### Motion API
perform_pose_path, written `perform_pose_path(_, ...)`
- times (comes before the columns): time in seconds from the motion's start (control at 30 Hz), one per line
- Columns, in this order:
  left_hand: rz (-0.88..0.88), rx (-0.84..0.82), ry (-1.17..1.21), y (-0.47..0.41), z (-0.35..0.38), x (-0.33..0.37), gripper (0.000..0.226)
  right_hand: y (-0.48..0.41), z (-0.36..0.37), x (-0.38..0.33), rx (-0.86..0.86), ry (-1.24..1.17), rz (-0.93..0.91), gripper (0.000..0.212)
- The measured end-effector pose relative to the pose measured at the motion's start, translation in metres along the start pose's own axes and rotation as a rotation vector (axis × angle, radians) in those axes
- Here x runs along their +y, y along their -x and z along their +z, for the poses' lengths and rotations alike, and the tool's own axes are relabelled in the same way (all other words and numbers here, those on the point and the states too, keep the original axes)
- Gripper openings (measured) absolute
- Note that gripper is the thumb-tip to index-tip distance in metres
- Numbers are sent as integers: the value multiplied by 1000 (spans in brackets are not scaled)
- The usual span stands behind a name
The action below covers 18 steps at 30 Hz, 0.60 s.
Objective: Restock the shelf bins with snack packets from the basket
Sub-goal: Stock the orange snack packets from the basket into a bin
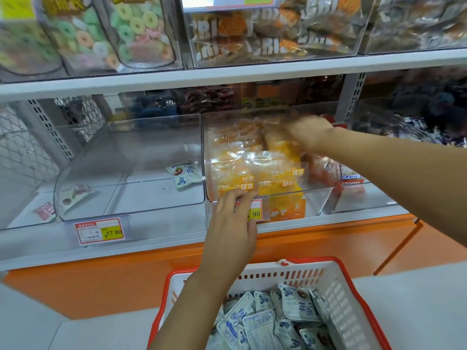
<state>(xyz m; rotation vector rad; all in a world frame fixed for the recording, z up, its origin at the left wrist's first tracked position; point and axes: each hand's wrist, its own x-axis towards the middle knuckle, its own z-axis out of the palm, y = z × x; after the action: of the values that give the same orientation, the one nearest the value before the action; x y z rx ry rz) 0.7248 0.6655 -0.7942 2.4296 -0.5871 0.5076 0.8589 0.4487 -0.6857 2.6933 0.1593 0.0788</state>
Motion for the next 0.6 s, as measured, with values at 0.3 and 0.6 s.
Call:
perform_pose_path(0.3,29,36,93,12,-2,1,50,79,-17,-25,385,-345,34,27)
perform_pose_path(0.6,-255,-572,-20,139,41,-28,24,204,87,-119,-300,-641,-33,34)
